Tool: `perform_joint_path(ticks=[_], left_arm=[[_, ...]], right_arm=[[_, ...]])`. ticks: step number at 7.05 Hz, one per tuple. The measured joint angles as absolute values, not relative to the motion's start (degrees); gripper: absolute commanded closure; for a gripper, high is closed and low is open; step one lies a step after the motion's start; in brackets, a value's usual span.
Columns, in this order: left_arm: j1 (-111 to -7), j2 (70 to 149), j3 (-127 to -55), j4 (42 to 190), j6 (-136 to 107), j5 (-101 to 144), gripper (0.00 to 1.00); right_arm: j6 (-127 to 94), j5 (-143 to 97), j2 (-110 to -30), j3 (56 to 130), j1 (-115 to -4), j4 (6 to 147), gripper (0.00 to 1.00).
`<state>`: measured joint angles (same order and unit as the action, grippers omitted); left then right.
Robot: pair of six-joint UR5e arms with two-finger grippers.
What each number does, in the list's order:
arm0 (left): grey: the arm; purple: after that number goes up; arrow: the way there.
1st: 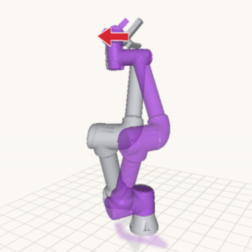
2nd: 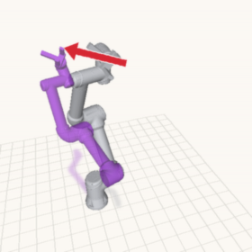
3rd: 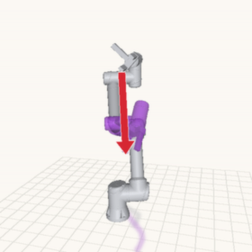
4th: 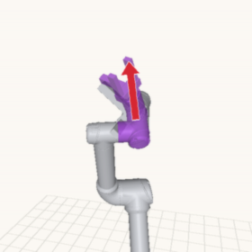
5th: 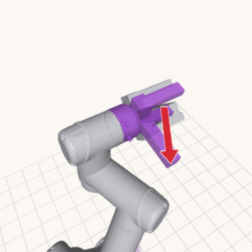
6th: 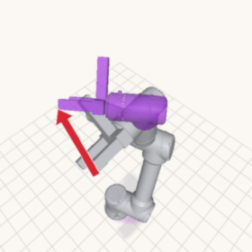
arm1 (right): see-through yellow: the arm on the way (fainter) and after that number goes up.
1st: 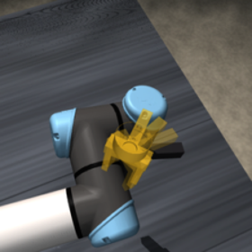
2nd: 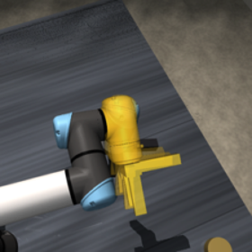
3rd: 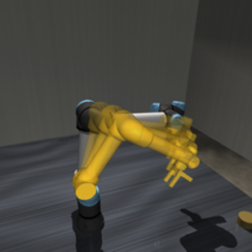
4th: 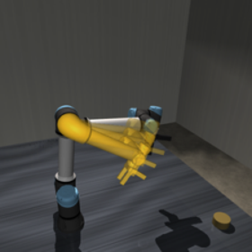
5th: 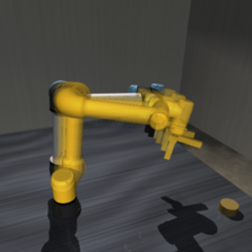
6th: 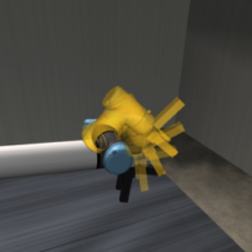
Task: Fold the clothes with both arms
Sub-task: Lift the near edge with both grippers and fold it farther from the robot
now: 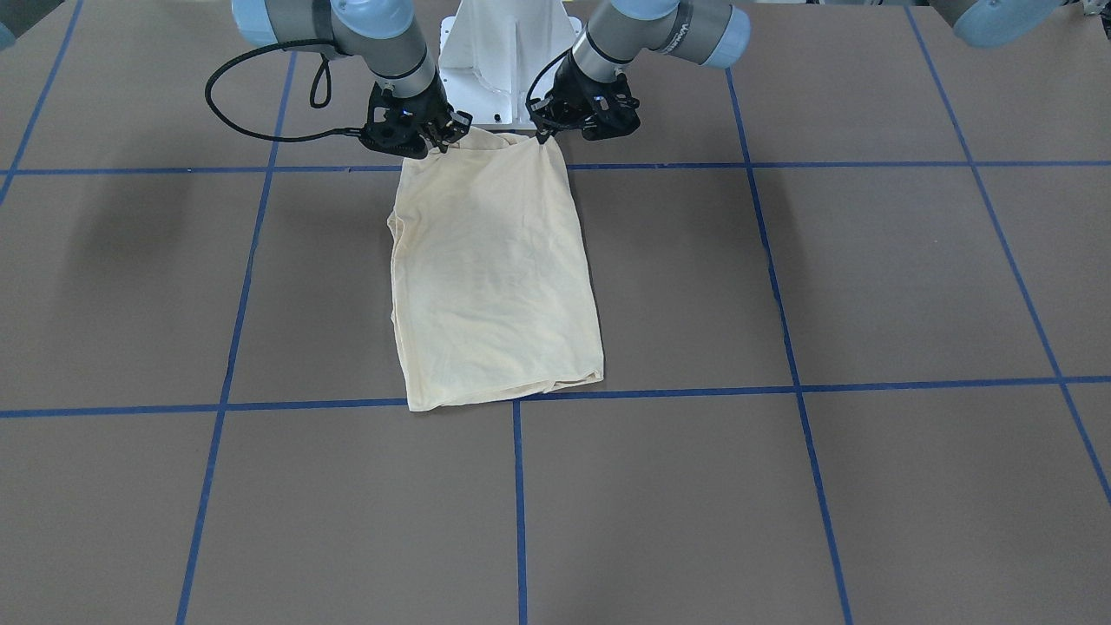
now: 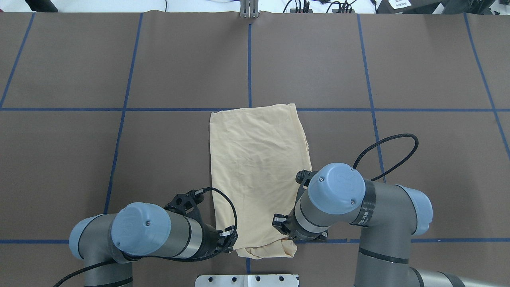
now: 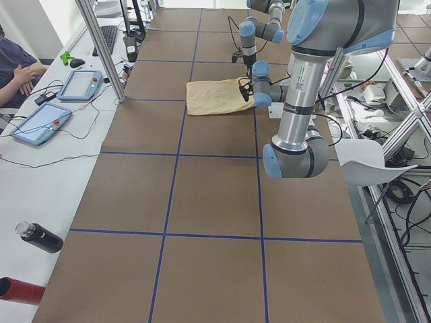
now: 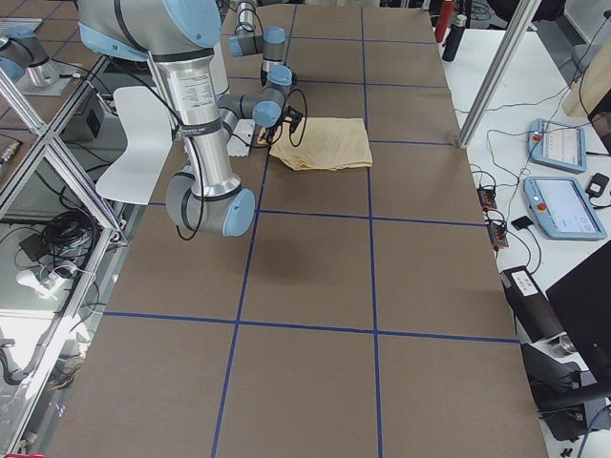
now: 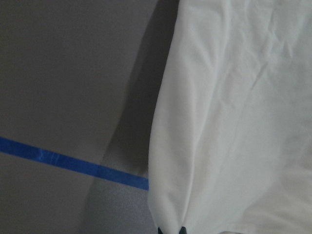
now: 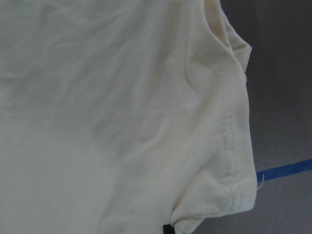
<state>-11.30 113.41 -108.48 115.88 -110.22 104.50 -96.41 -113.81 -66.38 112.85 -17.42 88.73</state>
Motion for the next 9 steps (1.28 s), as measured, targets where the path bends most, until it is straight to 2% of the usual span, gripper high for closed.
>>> perform_joint_path(ticks=[4,5,7,9], left_arm=[[-25.67,115.28,-107.76,114.99,-101.15,110.66,1.00],[-29.97,117.66,-104.21,115.05,-98.26,112.43,1.00],[-35.55,122.94,-95.95,115.58,-93.87,114.30,1.00],[-37.99,125.37,-91.52,115.93,-91.53,114.55,1.00]], right_arm=[[-92.79,-117.36,-63.71,111.82,-30.74,88.46,1.00],[-91.02,-117.75,-61.06,108.58,-33.82,88.37,1.00],[-87.44,-117.95,-53.42,97.66,-38.10,88.18,1.00],[-85.89,-117.95,-47.56,87.82,-40.62,86.18,1.00]])
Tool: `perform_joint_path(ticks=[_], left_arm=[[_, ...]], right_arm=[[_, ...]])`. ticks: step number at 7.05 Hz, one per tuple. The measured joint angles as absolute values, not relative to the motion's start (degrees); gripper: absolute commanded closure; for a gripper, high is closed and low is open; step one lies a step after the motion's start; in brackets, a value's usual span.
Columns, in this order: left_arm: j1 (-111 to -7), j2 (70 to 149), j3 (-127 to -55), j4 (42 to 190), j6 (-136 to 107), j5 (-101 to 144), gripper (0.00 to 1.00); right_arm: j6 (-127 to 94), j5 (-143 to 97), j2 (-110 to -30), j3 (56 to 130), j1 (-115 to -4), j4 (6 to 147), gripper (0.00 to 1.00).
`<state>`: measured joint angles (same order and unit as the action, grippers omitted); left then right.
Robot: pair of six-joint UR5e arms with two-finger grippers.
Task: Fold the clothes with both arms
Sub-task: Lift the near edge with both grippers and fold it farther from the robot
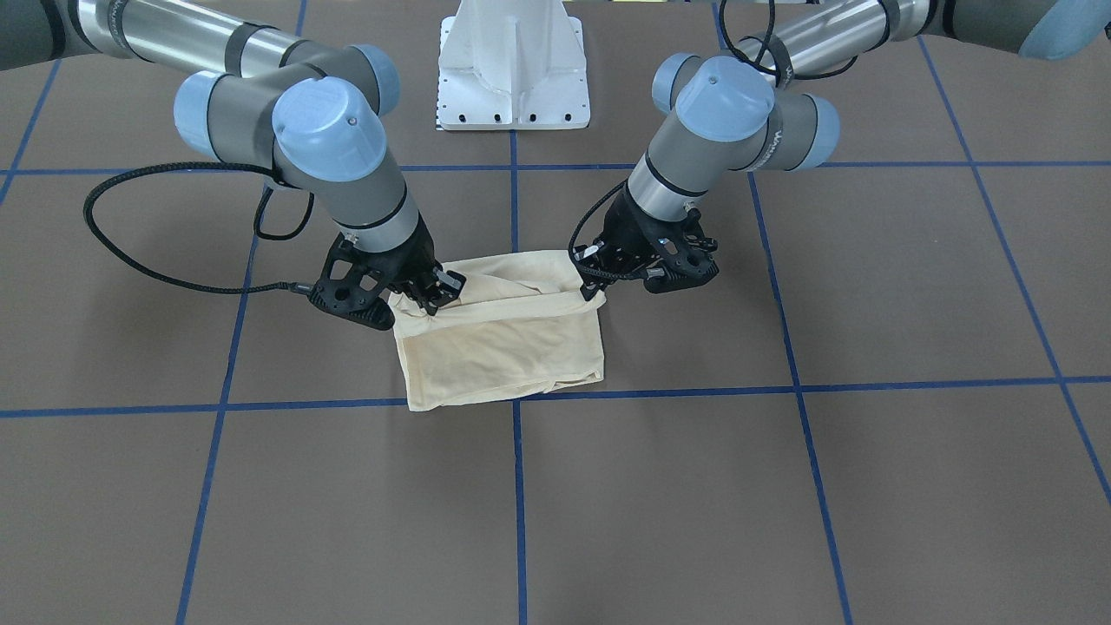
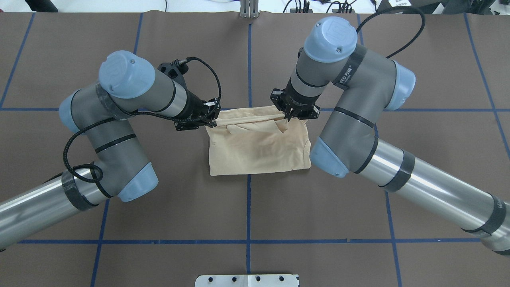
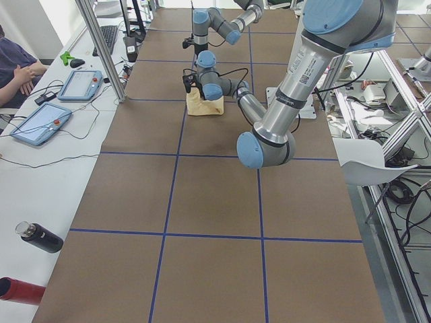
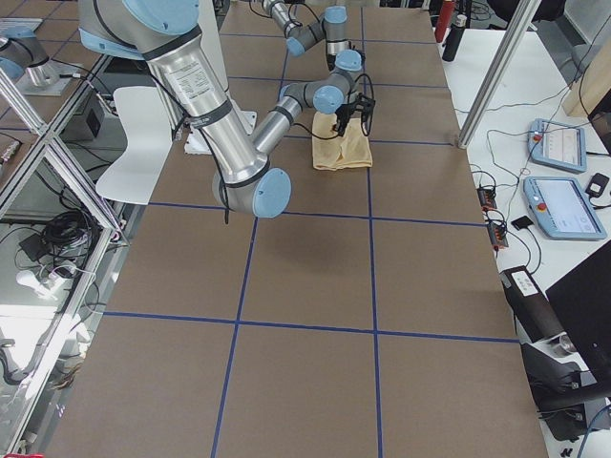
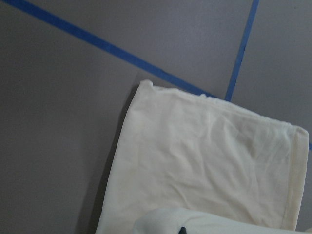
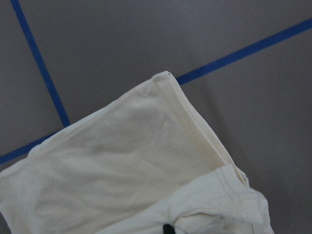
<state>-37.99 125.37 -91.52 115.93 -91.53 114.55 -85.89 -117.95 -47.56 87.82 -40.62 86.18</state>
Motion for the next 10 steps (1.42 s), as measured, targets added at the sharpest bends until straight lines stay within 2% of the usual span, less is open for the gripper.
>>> perform_joint_path(ticks=[2,5,6,7,8,10], left_arm=[[-38.41,126.61,-88.64,116.25,-90.95,114.51,1.00],[-38.33,128.40,-82.03,121.35,-91.24,114.44,1.00],[-38.33,128.74,-81.27,122.07,-91.19,114.44,0.38],[-38.34,129.11,-81.06,122.32,-91.11,114.43,0.01],[-38.41,129.26,-81.09,122.31,-90.98,114.41,0.01],[-39.69,129.02,-81.34,121.87,-90.28,114.58,0.01]], right_arm=[[-85.48,-117.69,-44.98,81.37,-41.30,83.05,1.00],[-85.54,-117.60,-43.91,77.55,-41.03,80.56,1.00],[-85.51,-117.58,-43.82,77.17,-40.81,80.21,0.68],[-85.49,-117.51,-43.84,76.87,-40.68,79.60,0.18],[-85.52,-117.42,-43.89,76.40,-40.66,78.62,0.01],[-84.83,-117.86,-43.94,76.03,-41.95,77.65,0.01]])
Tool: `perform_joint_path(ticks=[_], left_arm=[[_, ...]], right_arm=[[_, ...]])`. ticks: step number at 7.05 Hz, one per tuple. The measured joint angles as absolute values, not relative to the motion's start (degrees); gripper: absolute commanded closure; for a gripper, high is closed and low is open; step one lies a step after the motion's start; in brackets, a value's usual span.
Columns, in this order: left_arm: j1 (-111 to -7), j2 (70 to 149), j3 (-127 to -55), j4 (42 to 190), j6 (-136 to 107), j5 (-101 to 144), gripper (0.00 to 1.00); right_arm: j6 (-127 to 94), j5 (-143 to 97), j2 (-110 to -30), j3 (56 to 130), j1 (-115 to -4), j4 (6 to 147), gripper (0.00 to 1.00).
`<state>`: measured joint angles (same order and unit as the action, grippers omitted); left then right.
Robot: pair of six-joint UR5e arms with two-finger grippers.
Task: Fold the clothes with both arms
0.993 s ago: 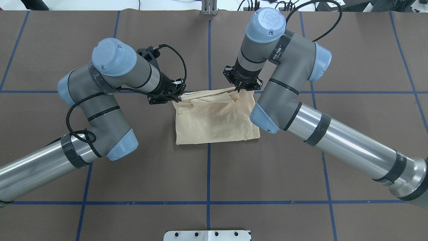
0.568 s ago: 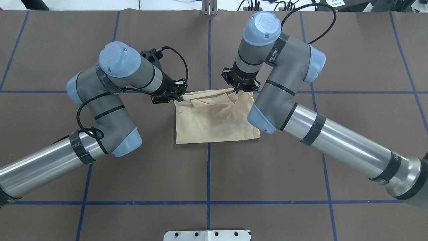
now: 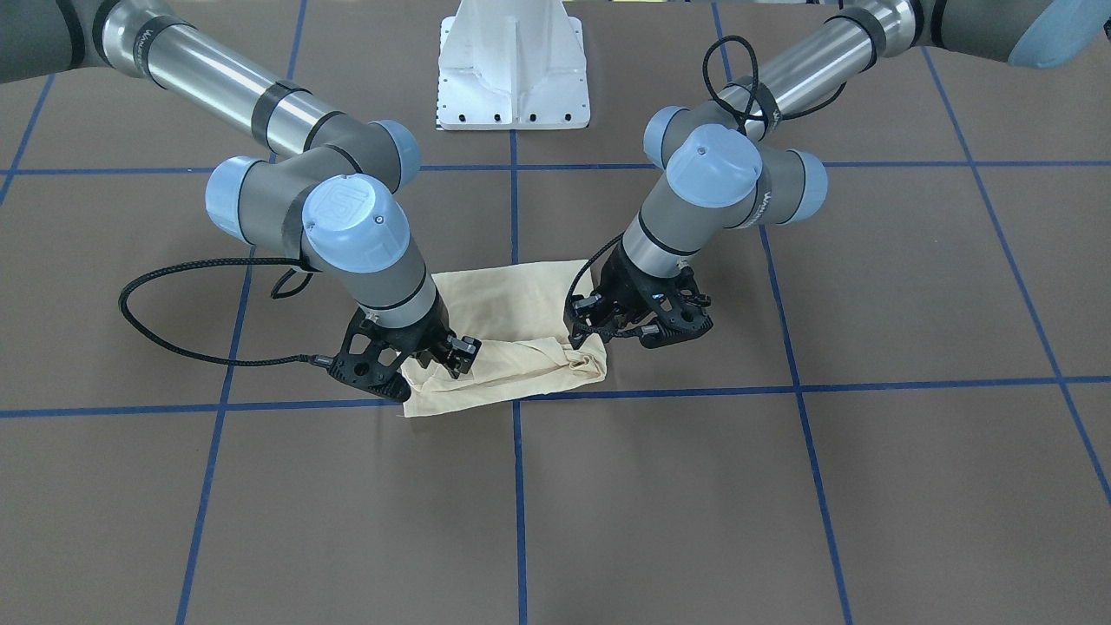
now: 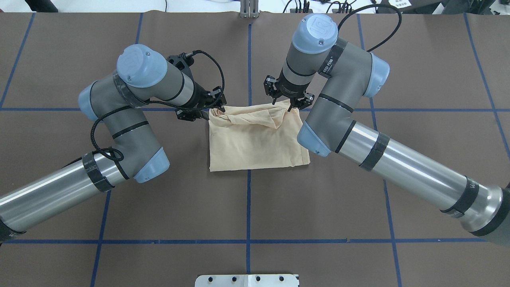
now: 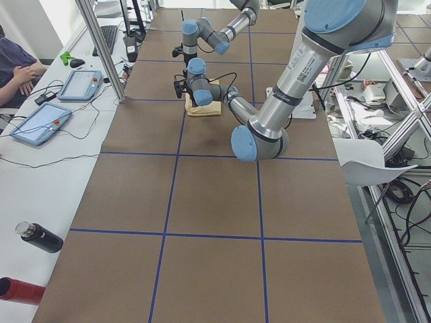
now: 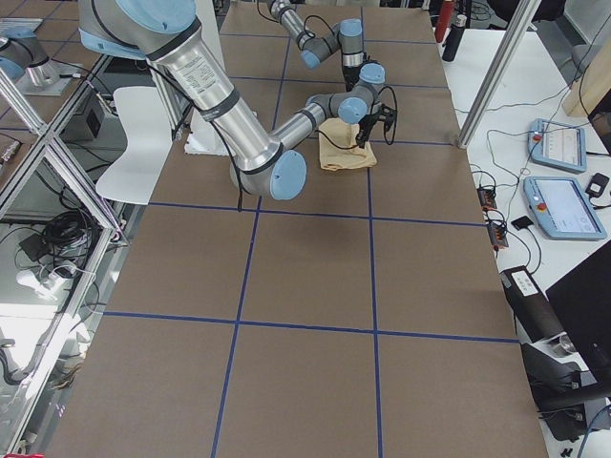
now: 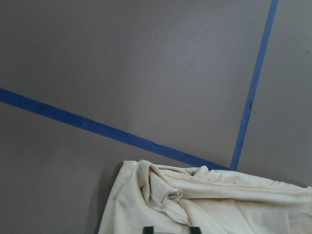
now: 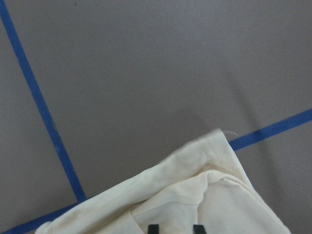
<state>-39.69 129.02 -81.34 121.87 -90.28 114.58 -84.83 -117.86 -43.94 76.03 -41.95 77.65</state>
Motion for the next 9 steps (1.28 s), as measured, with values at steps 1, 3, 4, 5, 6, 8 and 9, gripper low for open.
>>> perform_joint_path(ticks=[1,3,4,5,6,8,9], left_arm=[[-41.06,128.20,-81.80,121.66,-88.73,115.23,0.01],[-44.23,122.93,-85.96,121.41,-82.62,117.09,0.01],[-45.53,120.60,-87.67,121.33,-79.84,117.39,0.01],[-46.67,119.06,-88.46,121.30,-77.56,117.57,0.01],[-47.50,117.90,-88.73,121.31,-75.79,117.69,0.01],[-48.09,116.74,-88.80,121.39,-74.25,117.77,0.01],[-48.11,116.59,-88.67,121.43,-74.09,117.75,0.01]], right_arm=[[-83.80,-118.79,-43.93,76.66,-42.71,77.61,0.01],[-83.09,-119.14,-44.58,80.84,-42.08,77.86,0.01],[-82.97,-116.90,-44.87,82.79,-39.27,78.15,0.01],[-82.36,-112.38,-44.90,83.65,-35.11,79.00,0.01],[-80.29,-107.86,-44.66,83.80,-31.58,80.68,0.01],[-73.09,-102.46,-43.99,82.58,-28.70,82.49,0.01],[-69.74,-100.82,-43.76,81.57,-28.68,82.57,0.01]])
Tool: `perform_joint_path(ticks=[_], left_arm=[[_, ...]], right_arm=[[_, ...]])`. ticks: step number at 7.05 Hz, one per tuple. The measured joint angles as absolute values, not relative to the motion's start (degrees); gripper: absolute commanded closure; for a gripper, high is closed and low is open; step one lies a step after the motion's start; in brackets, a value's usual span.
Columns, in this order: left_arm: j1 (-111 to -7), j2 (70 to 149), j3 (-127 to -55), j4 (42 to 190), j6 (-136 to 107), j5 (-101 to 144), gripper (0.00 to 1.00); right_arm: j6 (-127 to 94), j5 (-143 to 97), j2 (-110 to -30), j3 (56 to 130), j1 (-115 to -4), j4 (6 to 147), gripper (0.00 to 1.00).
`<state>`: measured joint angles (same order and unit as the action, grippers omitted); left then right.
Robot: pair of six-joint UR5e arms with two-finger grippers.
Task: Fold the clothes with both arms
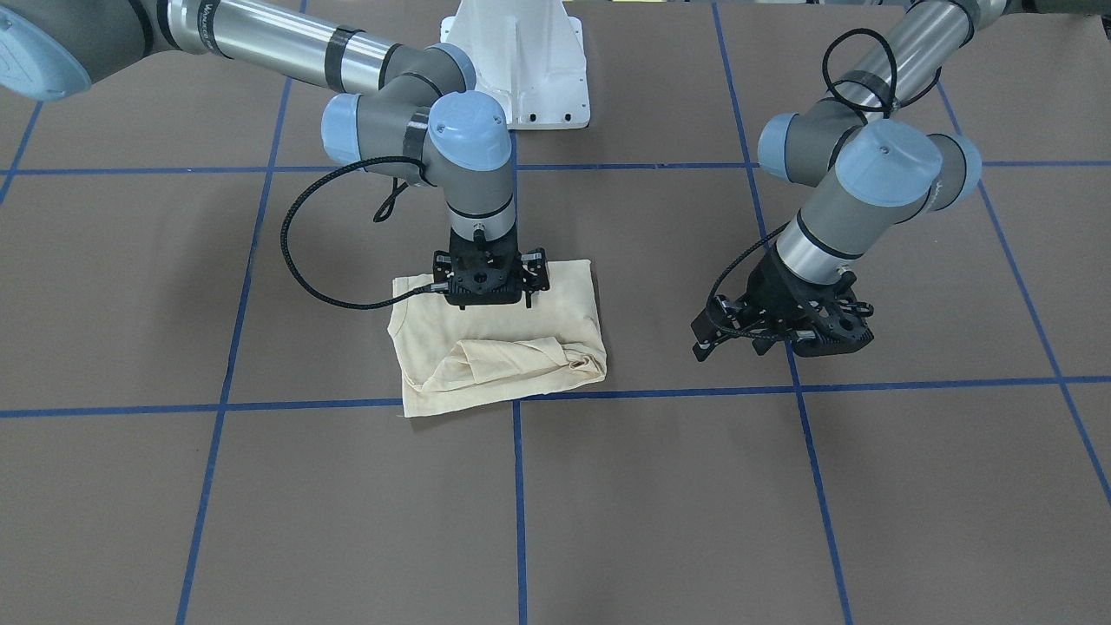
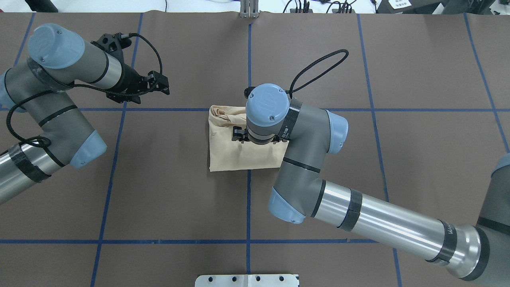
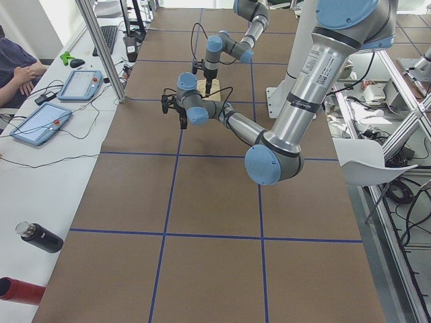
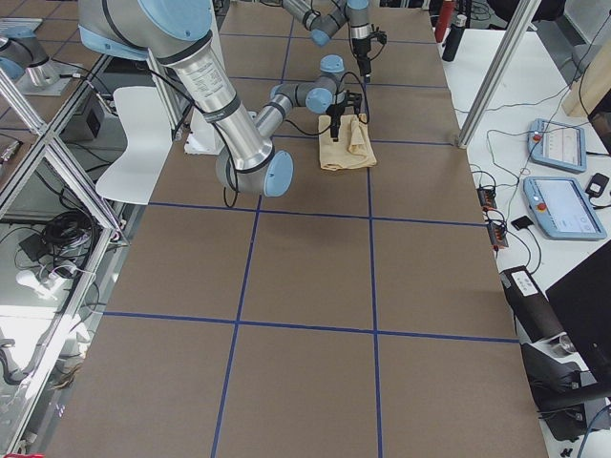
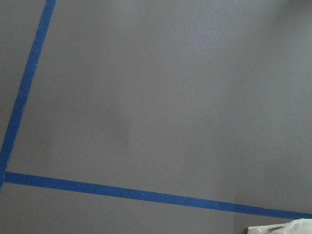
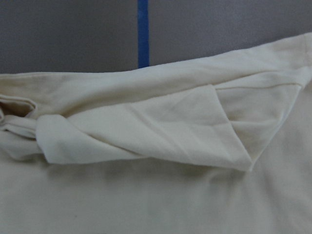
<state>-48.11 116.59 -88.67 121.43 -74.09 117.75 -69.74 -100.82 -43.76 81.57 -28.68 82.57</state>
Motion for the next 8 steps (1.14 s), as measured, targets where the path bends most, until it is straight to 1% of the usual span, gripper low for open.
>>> perform_joint_path(ticks=[1,3,5,8], left_arm=[[-48.11,116.51,-88.50,121.45,-74.03,117.69,0.01],[-48.08,116.46,-88.36,121.46,-74.01,117.61,0.01],[-47.99,116.46,-88.35,121.47,-74.06,117.61,0.01],[-48.07,116.51,-88.41,121.46,-74.09,117.52,0.01]], right_arm=[[-67.89,-99.33,-43.06,79.87,-28.90,82.21,0.01],[-66.67,-97.07,-39.62,73.38,-29.62,79.45,0.01],[-65.11,-96.68,-37.73,69.54,-31.78,76.70,0.01],[-63.60,-94.36,-34.06,60.96,-34.91,65.12,0.01]])
